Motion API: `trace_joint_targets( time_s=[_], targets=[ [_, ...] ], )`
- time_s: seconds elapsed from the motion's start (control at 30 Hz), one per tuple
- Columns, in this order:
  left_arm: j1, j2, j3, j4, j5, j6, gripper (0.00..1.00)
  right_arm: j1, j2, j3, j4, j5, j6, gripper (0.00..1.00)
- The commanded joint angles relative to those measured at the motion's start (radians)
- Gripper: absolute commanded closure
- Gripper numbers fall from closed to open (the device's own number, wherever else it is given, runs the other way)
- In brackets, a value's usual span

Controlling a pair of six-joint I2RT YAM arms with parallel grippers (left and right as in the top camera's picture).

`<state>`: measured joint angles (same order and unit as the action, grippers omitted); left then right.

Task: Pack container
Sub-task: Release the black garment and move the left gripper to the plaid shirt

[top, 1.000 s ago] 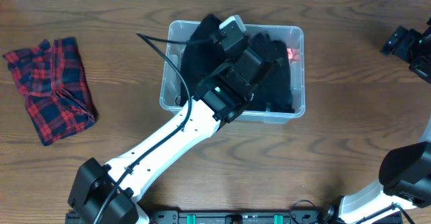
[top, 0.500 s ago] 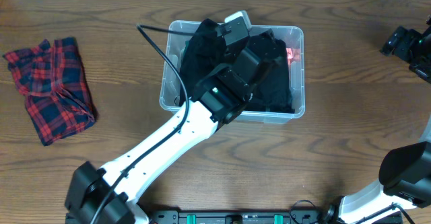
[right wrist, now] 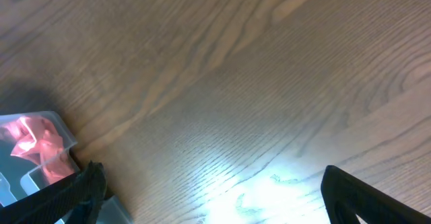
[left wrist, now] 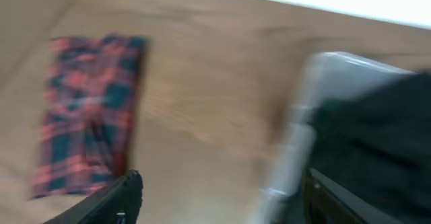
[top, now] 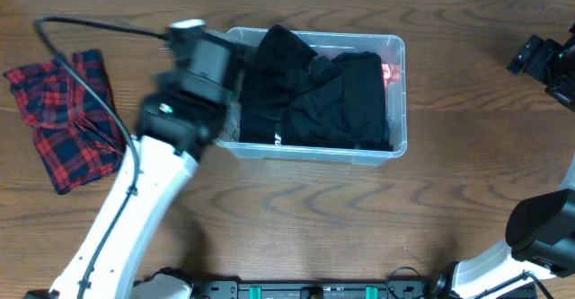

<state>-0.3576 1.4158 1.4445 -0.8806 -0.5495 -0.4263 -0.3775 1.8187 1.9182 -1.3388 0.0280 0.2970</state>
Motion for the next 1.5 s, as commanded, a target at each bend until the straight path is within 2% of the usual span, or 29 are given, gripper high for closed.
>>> trace_joint_targets(
  time_s=[0.0, 0.23, 0.5, 0.97, 1.47],
  targets=[
    [0.122, 0.058, 0.012, -0.020, 0.018, 0.122, 0.24, -0.002, 0.003, -0.003, 0.000, 0.001, 0.013, 0.01],
    [0.341, 0.225, 0.012, 0.008, 0.019, 0.134, 0.21, -0.002, 0.003, -0.003, 0.000, 0.001, 0.013, 0.01],
    [0.485, 0.436, 0.012, 0.107, 0.018, 0.135, 0.20, -0.002, 0.003, -0.003, 0.000, 0.001, 0.013, 0.01],
    [0.554, 0.687, 0.012, 0.189, 0.014, 0.137, 0.20, -0.002, 0.003, -0.003, 0.000, 0.001, 0.013, 0.01],
    [0.697, 0.706, 0.007, 0.303, 0.055, 0.130, 0.19, -0.002, 0.003, -0.003, 0.000, 0.001, 0.013, 0.01]
  ],
)
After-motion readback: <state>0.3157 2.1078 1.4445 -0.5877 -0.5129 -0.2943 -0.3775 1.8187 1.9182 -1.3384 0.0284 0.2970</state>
